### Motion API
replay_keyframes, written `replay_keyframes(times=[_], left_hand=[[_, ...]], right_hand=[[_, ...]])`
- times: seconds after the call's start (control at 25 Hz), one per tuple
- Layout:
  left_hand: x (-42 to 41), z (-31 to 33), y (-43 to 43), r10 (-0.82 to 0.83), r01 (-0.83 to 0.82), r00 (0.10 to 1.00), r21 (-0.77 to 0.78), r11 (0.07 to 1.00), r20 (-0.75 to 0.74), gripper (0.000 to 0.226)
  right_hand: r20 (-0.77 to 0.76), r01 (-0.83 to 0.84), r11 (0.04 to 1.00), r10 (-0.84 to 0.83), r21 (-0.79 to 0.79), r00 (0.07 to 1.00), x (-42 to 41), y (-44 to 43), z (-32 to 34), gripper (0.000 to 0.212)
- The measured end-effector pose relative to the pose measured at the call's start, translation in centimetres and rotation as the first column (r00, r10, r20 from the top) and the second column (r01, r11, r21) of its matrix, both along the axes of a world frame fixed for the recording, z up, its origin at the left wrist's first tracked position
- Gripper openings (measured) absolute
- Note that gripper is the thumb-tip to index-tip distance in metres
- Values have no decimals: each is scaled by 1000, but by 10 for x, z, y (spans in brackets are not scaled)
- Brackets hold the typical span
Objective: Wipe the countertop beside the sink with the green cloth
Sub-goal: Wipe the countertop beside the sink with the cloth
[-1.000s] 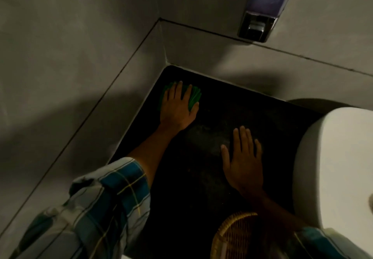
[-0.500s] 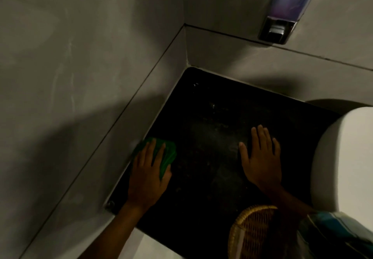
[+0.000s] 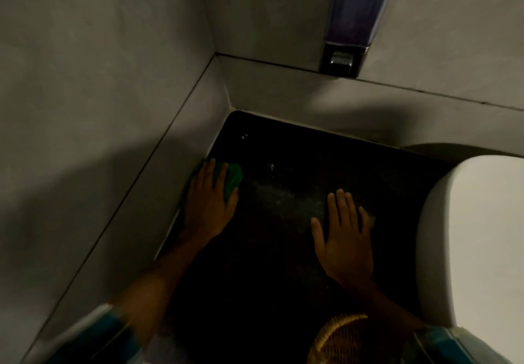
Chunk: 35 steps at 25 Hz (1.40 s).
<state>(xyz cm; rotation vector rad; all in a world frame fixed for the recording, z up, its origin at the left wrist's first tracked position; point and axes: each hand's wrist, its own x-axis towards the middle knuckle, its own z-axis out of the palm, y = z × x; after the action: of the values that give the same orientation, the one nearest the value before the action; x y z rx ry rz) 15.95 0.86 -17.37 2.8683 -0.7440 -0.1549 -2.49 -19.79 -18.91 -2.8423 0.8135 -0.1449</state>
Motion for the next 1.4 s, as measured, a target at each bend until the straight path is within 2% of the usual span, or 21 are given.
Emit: replay_keyframes(times=[0.16,0.32,0.48,0.56,0.6,0.72,0.84,0.96,1.04,1.16,1.24,1.28,1.32,1.36,1.4], left_hand=[[83,0,-83,15,-16,999,-33,999,-38,60],[97,-3,-121,-46,46,999,-35,998,6,59],[41,5,-130,-263,266,963,-47,963,60,58],[-46,11,-79,-286,292,952,-46,955,109,58],[-60,8,-75,-318,323,945,-44,946,80,59],[-119,-7,-31,-330,329,944,-32,944,-22,60],[-189,-8,39,-312,312,950,28,950,-17,60],[-240,-12,104,-367,367,930,69,928,-12,60],[-250,-12,114,-404,403,915,85,911,-3,60],[-243,-12,85,-383,382,924,58,922,2,59],[-224,-13,38,-369,369,929,14,929,19,58],[-208,-11,7,-357,357,934,0,934,7,58],[-189,-9,-28,-354,354,935,-16,935,5,59],[-169,-2,-61,-367,366,929,-42,930,-42,61],[-148,7,-85,-384,378,915,-69,923,-124,64]], right_hand=[[9,-6,1000,6,5,1000,-1,0,-5,66],[61,4,999,-2,-32,998,4,-4,-7,64],[100,35,999,-32,-27,995,23,-20,-7,59],[133,-15,999,21,-47,991,-18,12,-2,57],[109,-35,999,39,-31,993,-12,5,-7,57],[63,-56,997,53,59,997,2,-7,-17,57],[-5,-134,985,136,107,991,-4,-20,-11,58],[-11,-196,975,199,103,980,-13,-20,-12,57],[25,-211,972,209,102,978,-17,-21,-11,57],[21,-208,973,206,101,978,-17,-20,-13,56],[25,-192,962,191,194,981,-11,-24,-9,53],[45,-174,939,168,295,985,-6,-27,-4,50],[57,-125,886,111,446,992,-1,-30,5,47],[89,-52,798,-2,600,996,3,-33,17,45],[142,7,726,-145,688,979,5,-35,29,43]])
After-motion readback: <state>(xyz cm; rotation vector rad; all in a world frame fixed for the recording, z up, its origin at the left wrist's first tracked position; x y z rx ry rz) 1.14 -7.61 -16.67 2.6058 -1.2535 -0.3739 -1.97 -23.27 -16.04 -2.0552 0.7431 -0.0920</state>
